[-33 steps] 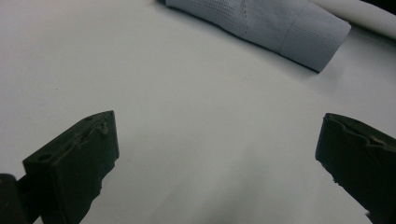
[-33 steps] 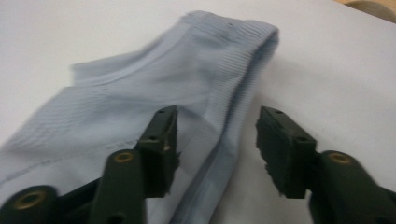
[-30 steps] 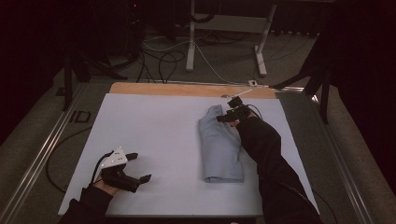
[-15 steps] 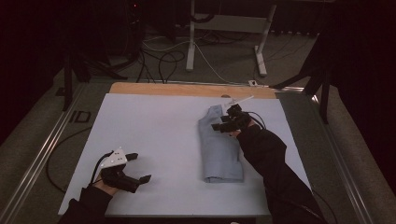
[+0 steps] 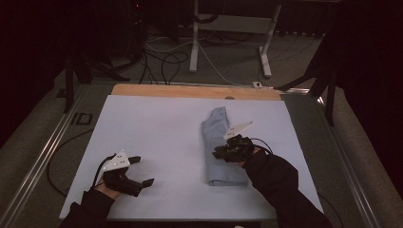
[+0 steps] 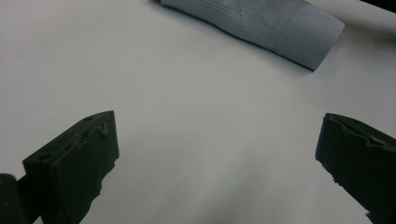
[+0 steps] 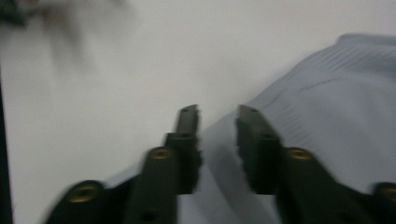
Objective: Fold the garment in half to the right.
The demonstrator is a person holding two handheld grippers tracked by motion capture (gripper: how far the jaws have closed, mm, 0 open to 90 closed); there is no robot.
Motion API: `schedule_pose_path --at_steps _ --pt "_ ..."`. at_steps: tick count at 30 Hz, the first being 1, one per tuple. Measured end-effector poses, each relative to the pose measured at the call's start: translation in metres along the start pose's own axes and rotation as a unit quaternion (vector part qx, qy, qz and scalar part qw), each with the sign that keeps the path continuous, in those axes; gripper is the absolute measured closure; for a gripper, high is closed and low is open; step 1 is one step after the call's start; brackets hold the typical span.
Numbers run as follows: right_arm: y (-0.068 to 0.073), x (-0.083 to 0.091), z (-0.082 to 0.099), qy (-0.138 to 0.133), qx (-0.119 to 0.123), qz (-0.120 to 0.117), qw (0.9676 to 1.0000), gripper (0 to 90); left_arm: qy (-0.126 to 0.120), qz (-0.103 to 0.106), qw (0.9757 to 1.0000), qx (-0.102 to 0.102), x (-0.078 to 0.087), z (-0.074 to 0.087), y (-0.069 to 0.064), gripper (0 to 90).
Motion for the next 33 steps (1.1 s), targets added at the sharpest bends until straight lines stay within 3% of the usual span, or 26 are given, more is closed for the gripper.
schedule_pose_path --at_steps 1,3,9,14,19,28,33 --pt "0.0 0.0 0.0 0.0 0.0 0.0 1.0 80.8 -0.002 0.0 1.0 0.001 0.0 -0.001 0.0 0.5" --pt "0.007 0.002 0.006 0.004 0.005 -0.005 1.0 89.9 -0.003 0.0 1.0 0.001 0.0 -0.001 0.0 0.5" --pt "0.012 -0.009 0.019 0.013 0.027 -0.018 0.9994 90.0 -0.002 -0.001 1.0 0.002 0.001 0.0 0.001 0.5" --pt "0.02 -0.022 0.036 0.032 0.028 -0.039 0.9983 90.0 -0.005 0.0 1.0 0.004 0.001 0.0 0.002 0.4" --pt "0.026 -0.029 0.048 0.048 0.034 -0.045 0.9973 90.0 -0.005 0.0 1.0 0.003 0.001 0.0 0.001 0.5" --pt "0.035 -0.031 0.056 0.046 0.025 -0.065 0.9965 90.0 -0.005 0.002 1.0 0.004 0.001 0.0 0.001 0.5" --pt "0.043 -0.03 0.059 0.046 0.033 -0.076 0.9955 90.0 -0.005 0.002 1.0 0.004 0.0 -0.001 0.0 0.5"
Point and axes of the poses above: each handheld gripper's, and its own axes: x roughly backward along the jaws, z roughly out of its underside, y roughly to its left, the point moved 10 cm from there along -x, roughly forward along the jaws, and after that the axes turned 12 degrees about z, right-handed, at the moved point
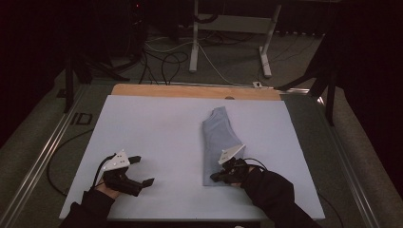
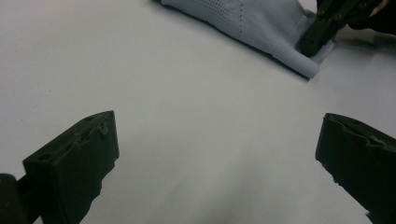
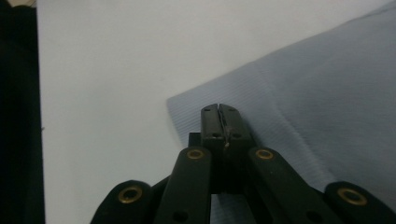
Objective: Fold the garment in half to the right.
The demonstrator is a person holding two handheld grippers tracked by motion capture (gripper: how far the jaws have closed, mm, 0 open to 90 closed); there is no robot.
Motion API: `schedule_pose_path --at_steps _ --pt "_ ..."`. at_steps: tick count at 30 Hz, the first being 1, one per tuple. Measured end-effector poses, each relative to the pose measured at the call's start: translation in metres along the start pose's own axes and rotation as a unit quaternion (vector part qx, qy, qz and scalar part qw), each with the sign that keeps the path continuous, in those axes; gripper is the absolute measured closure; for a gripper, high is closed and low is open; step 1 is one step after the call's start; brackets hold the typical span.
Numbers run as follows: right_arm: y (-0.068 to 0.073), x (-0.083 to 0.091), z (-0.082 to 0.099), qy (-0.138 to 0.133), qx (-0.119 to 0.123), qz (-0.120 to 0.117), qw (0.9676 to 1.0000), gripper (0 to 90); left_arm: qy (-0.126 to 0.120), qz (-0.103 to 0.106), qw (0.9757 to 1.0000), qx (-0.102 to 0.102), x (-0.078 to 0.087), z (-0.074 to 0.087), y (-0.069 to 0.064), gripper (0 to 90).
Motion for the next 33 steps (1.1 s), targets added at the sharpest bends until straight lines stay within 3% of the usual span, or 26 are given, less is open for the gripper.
schedule_pose_path --at_steps 17,20,28,33 --pt "0.016 -0.005 0.002 0.007 0.019 -0.02 0.9996 90.0 0.0 0.0 1.0 0.0 0.0 0.001 0.0 0.5" --pt "0.016 -0.005 0.003 0.008 0.006 -0.022 0.9997 90.0 0.003 0.0 1.0 -0.001 -0.001 0.001 0.0 0.5" --pt "0.014 -0.001 -0.004 -0.013 0.0 -0.033 0.9994 90.0 0.001 -0.001 1.0 0.0 0.0 0.001 0.001 0.5" --pt "0.011 0.01 -0.014 -0.034 0.004 -0.024 0.9991 90.0 -0.001 -0.002 1.0 0.0 0.002 0.0 0.001 0.5"
Point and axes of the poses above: each handheld gripper's, and its own axes: x roughly backward along the jaws, z roughly out of its underside, y roughly to its left, the point moved 10 cm from there along -x, roughly forward along the jaws, and after that the axes turned 12 degrees about z, right-handed, at the moved point
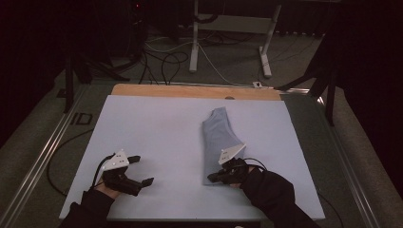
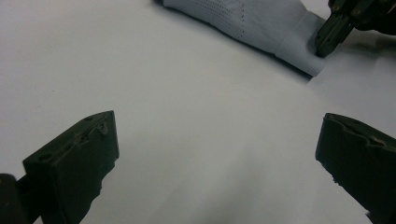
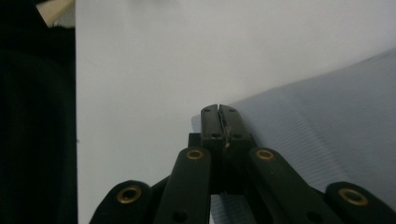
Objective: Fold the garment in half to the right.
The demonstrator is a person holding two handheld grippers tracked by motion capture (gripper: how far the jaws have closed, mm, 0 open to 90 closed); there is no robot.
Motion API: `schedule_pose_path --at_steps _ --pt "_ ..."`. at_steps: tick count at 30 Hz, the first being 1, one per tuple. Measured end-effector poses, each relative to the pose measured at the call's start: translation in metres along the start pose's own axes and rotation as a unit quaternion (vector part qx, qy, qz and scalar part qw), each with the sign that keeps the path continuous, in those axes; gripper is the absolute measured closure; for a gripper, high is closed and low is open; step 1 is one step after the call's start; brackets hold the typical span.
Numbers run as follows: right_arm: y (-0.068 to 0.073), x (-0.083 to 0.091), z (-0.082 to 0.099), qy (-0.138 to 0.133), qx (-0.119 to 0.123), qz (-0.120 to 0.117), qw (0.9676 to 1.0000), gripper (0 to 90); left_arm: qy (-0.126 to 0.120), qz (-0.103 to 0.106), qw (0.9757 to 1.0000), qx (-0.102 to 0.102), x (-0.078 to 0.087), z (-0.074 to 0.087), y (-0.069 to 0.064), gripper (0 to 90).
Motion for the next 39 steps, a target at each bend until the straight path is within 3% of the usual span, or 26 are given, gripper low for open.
schedule_pose_path --at_steps 6,8,12,17,25,29,31,33,39 --pt "-0.016 0.018 -0.013 -0.025 -0.021 0.028 0.9991 90.0 -0.001 -0.001 1.0 0.001 0.001 0.0 0.0 0.5" --pt "-0.022 0.021 -0.016 -0.032 -0.03 0.031 0.9985 86.2 0.001 -0.001 1.0 -0.001 0.001 0.0 0.0 0.5" --pt "-0.027 0.023 -0.021 -0.042 -0.036 0.039 0.9977 74.6 0.001 -0.002 1.0 0.001 0.0 0.0 0.001 0.5" --pt "-0.034 0.026 -0.029 -0.058 -0.041 0.047 0.9964 53.3 0.001 -0.003 1.0 -0.001 0.001 0.0 0.001 0.5" --pt "-0.04 0.036 -0.04 -0.074 -0.047 0.058 0.9945 32.4 -0.001 -0.003 1.0 0.001 0.003 -0.001 0.002 0.4" --pt "-0.042 0.037 -0.044 -0.081 -0.054 0.056 0.9936 18.3 -0.001 -0.003 1.0 -0.002 0.003 -0.001 0.002 0.5" --pt "-0.042 0.038 -0.044 -0.08 -0.053 0.044 0.9944 10.4 -0.003 -0.004 1.0 0.001 0.004 -0.002 0.002 0.5" --pt "-0.044 0.039 -0.046 -0.086 -0.06 0.04 0.9937 9.6 -0.003 -0.004 1.0 0.0 0.004 -0.001 0.002 0.5" --pt "-0.051 0.04 -0.045 -0.087 -0.056 0.061 0.9928 9.1 -0.002 -0.004 1.0 -0.001 0.005 -0.001 0.002 0.5"
Point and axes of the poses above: each handheld gripper's, and its own axes: x roughly backward along the jaws, z roughly out of its underside, y roughly to its left, the point moved 10 cm from there along -x, roughly forward along the jaws, and after that the axes turned 12 degrees about z, right-handed, at the moved point
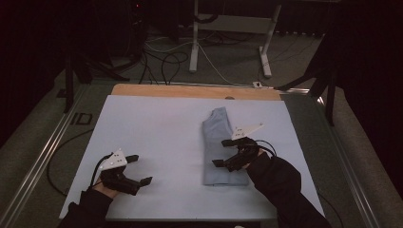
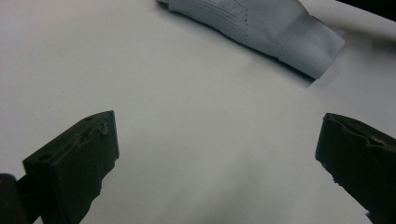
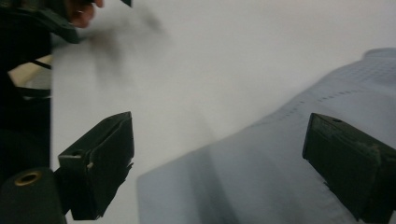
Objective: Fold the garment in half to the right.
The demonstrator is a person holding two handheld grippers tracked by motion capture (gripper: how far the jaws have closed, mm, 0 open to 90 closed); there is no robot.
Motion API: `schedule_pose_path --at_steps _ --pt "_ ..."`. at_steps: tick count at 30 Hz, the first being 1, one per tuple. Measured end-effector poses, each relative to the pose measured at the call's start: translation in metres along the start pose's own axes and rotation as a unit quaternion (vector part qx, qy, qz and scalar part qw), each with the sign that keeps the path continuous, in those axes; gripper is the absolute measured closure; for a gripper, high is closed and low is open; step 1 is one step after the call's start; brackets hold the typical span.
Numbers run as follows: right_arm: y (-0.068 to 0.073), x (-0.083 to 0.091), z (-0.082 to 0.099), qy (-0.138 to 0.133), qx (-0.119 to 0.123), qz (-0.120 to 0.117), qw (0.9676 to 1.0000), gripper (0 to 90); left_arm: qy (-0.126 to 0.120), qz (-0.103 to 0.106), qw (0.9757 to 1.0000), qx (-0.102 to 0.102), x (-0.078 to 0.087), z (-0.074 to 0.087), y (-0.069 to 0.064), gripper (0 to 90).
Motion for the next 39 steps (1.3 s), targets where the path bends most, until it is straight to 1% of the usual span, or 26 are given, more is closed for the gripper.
schedule_pose_path --at_steps 2,3,5,6,9,10,11,14,15,17,19,20,22,25,26,28,30,32,34,37,39 --pt "-0.004 0.001 0.001 -0.001 0.005 0.014 0.9999 9.0 -0.001 0.0 1.0 0.001 0.0 0.0 0.0 0.5" --pt "-0.005 0.002 0.001 -0.006 0.007 0.018 0.9998 9.0 -0.002 0.0 1.0 0.001 0.001 0.0 0.0 0.5" --pt "-0.009 0.005 0.002 -0.007 0.004 0.025 0.9997 9.1 0.0 -0.001 1.0 -0.001 0.001 0.0 0.0 0.5" --pt "-0.011 0.007 0.002 -0.009 0.007 0.033 0.9994 9.0 0.0 -0.001 1.0 -0.001 0.001 0.0 0.0 0.5" --pt "-0.017 0.012 0.004 -0.018 0.007 0.045 0.9988 9.1 -0.003 -0.003 1.0 0.002 0.002 0.0 0.001 0.5" --pt "-0.018 0.015 0.005 -0.017 0.004 0.047 0.9987 9.1 -0.002 -0.003 1.0 0.001 0.002 0.0 0.001 0.5" --pt "-0.02 0.017 0.006 -0.02 0.007 0.051 0.9985 9.0 -0.001 -0.003 1.0 0.0 0.002 0.0 0.001 0.5" --pt "-0.025 0.022 0.011 -0.026 -0.001 0.061 0.9978 9.1 -0.005 -0.004 1.0 0.005 0.003 0.0 0.003 0.4" --pt "-0.027 0.024 0.013 -0.028 -0.008 0.063 0.9976 9.1 -0.005 -0.004 1.0 0.004 0.003 0.0 0.003 0.5" --pt "-0.03 0.027 0.018 -0.027 -0.009 0.071 0.9971 9.1 -0.004 -0.006 1.0 0.003 0.004 -0.001 0.004 0.5" --pt "-0.033 0.03 0.023 -0.031 -0.016 0.079 0.9963 9.0 -0.007 -0.006 0.9999 0.005 0.004 -0.001 0.004 0.5" --pt "-0.035 0.032 0.026 -0.031 -0.018 0.08 0.9961 9.1 -0.006 -0.007 1.0 0.003 0.005 -0.001 0.004 0.5" --pt "-0.039 0.033 0.033 -0.028 -0.021 0.09 0.9953 9.0 -0.005 -0.008 0.9999 0.003 0.005 -0.001 0.004 0.5" --pt "-0.043 0.036 0.042 -0.028 -0.031 0.094 0.9947 9.1 -0.006 -0.01 0.9999 0.003 0.006 -0.001 0.005 0.5" --pt "-0.044 0.037 0.045 -0.027 -0.031 0.094 0.9948 9.1 -0.005 -0.009 0.9999 0.002 0.006 -0.001 0.005 0.5" --pt "-0.046 0.039 0.052 -0.024 -0.033 0.1 0.9941 9.0 -0.005 -0.011 0.9999 0.002 0.006 -0.001 0.005 0.5" --pt "-0.047 0.041 0.058 -0.026 -0.039 0.103 0.9936 9.1 -0.007 -0.01 0.9999 0.004 0.006 -0.001 0.005 0.5" --pt "-0.049 0.042 0.066 -0.024 -0.046 0.104 0.9932 9.1 -0.003 -0.01 0.9999 0.001 0.005 -0.001 0.005 0.5" --pt "-0.05 0.044 0.075 -0.021 -0.051 0.114 0.9919 9.0 -0.005 -0.01 0.9999 0.003 0.005 -0.001 0.005 0.5" --pt "-0.051 0.045 0.084 -0.021 -0.06 0.118 0.9909 9.1 -0.003 -0.009 1.0 0.002 0.005 0.0 0.005 0.5" --pt "-0.051 0.048 0.089 -0.021 -0.059 0.128 0.9898 9.1 -0.005 -0.011 0.9999 0.004 0.005 -0.001 0.006 0.4"
Point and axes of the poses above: each handheld gripper's, and its own axes: x roughly backward along the jaws, z roughly out of its underside, y roughly to its left, the point moved 10 cm from there along -x, roughly forward along the jaws, and after that the axes turned 12 degrees about z, right-handed, at the moved point
